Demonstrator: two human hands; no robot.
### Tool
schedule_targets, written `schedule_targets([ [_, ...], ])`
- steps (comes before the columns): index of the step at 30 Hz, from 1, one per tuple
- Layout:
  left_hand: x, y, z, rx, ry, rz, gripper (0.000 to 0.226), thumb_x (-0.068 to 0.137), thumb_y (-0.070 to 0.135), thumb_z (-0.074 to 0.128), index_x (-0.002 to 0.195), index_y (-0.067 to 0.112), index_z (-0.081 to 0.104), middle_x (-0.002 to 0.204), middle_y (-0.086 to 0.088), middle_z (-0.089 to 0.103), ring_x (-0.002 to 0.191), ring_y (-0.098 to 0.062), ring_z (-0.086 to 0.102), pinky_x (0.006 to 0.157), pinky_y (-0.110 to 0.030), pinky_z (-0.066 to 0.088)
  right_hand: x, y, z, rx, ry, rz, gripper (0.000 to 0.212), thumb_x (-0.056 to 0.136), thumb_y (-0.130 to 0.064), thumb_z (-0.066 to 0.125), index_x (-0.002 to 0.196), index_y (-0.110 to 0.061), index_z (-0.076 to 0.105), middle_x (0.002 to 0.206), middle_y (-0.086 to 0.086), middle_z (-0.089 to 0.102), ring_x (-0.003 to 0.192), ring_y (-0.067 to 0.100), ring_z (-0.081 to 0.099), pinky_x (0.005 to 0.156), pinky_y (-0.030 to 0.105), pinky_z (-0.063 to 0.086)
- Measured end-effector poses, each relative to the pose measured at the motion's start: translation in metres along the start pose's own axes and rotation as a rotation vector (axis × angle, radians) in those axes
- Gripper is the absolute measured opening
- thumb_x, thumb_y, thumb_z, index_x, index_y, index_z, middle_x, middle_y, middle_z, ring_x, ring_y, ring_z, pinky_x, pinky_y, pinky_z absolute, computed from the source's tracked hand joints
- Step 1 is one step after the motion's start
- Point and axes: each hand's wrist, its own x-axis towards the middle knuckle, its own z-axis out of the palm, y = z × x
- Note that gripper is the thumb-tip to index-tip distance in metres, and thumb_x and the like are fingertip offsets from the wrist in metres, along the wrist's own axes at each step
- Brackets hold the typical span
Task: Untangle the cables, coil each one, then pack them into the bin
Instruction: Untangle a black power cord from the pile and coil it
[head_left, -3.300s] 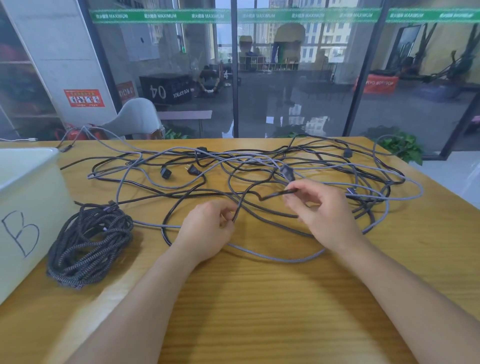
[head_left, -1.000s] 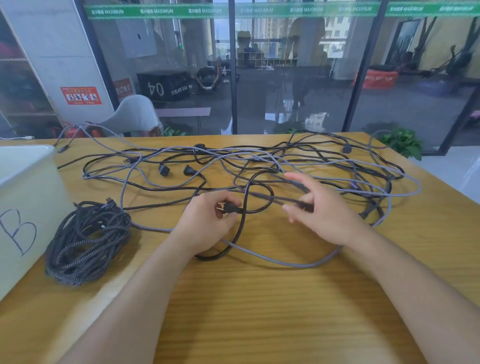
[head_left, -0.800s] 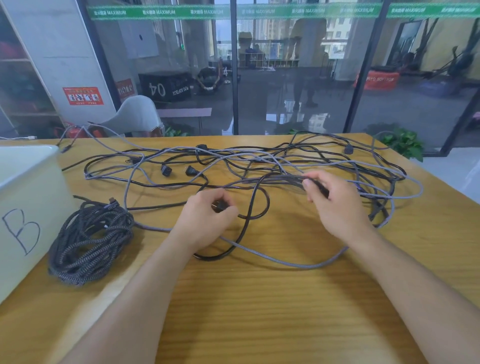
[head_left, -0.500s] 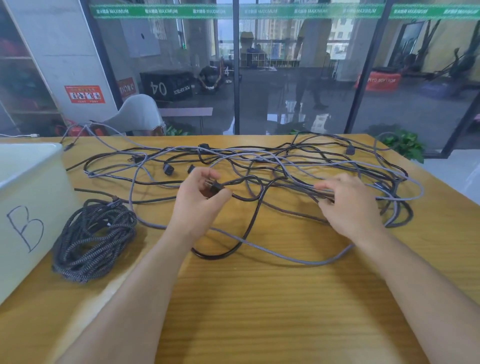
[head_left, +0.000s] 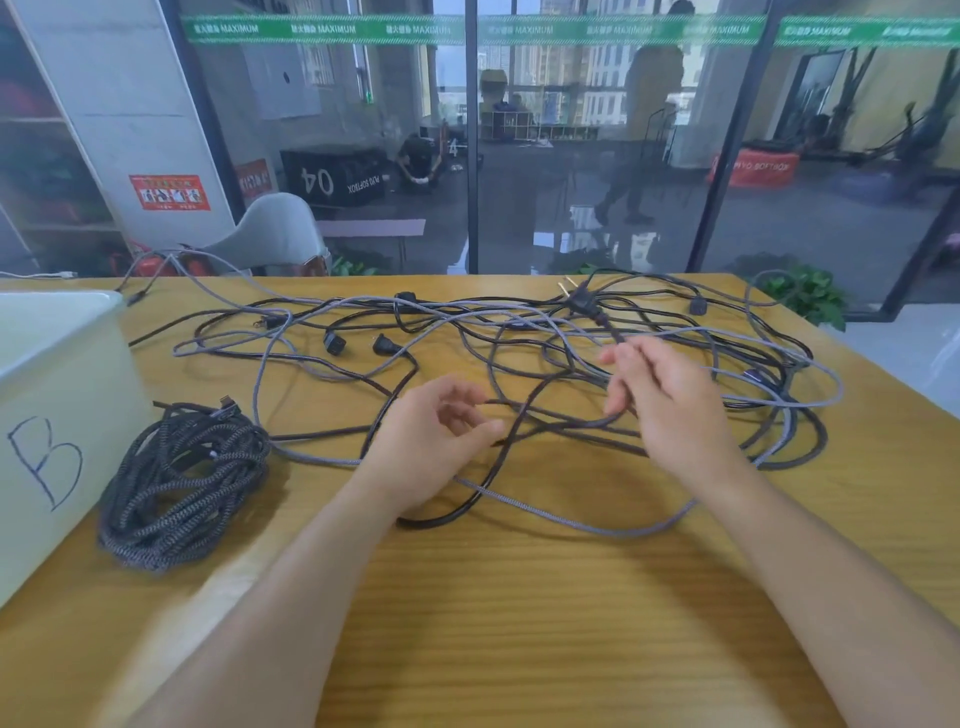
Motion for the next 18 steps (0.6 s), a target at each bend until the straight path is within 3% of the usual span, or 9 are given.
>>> schedule_targets([
  [2,0.0,-0.005,-0.002,0.245,0.04,-0.009,0.028,0.087,0.039,0.08,0.109,0.032,0.064,0.09,0.013,0.069,0.087,-0.005,0.064,0.084,-0.033,0.057,0.001,0.0,-0.003,0.114,0.045,0.055,0.031,0.114,-0.023,0.037,0.103,-0.016,0.065,0.054,-0.005,0.044,0.055,0.019,0.047,0.067,0.047,0.059],
  [4,0.001,-0.008,-0.004,0.344,0.047,-0.025,0.029,0.088,0.044,0.078,0.11,0.031,0.064,0.092,0.015,0.067,0.09,-0.002,0.062,0.085,-0.036,0.058,0.005,0.001,-0.004,0.208,0.116,0.105,0.031,0.114,-0.022,0.035,0.106,-0.012,0.063,0.056,-0.007,0.034,0.052,0.017,0.039,0.057,0.046,0.058],
  [7,0.002,-0.008,-0.007,0.335,0.045,-0.041,0.033,0.088,0.05,0.076,0.111,0.028,0.067,0.095,0.015,0.069,0.095,-0.004,0.063,0.088,-0.034,0.057,0.01,0.002,-0.011,0.342,0.272,0.144,0.031,0.114,-0.023,0.034,0.103,-0.014,0.061,0.057,-0.009,0.035,0.053,0.014,0.038,0.055,0.036,0.049],
  [10,0.001,-0.007,-0.007,0.349,0.029,-0.041,0.035,0.089,0.05,0.075,0.115,0.028,0.068,0.102,0.018,0.068,0.102,-0.006,0.063,0.093,-0.034,0.056,0.017,0.006,-0.023,0.453,0.382,0.137,0.031,0.114,-0.023,0.035,0.1,-0.016,0.061,0.055,-0.01,0.04,0.055,0.015,0.043,0.059,0.035,0.052],
  [14,0.001,-0.002,-0.003,0.312,0.007,0.021,0.029,0.096,0.043,0.069,0.121,0.029,0.072,0.109,0.02,0.07,0.107,0.001,0.062,0.1,-0.031,0.053,0.016,0.004,-0.025,0.45,0.332,0.082,0.029,0.113,-0.023,0.041,0.107,-0.012,0.067,0.057,-0.008,0.038,0.055,0.019,0.052,0.066,0.04,0.058],
  [18,-0.005,0.015,0.003,0.008,-0.022,0.069,0.03,0.104,0.044,0.054,0.122,0.031,0.074,0.113,0.023,0.073,0.109,0.007,0.062,0.098,-0.025,0.05,0.0,-0.011,-0.001,0.354,0.14,0.025,0.026,0.112,-0.019,0.045,0.109,-0.009,0.07,0.054,-0.004,0.044,0.051,0.022,0.056,0.067,0.04,0.058],
])
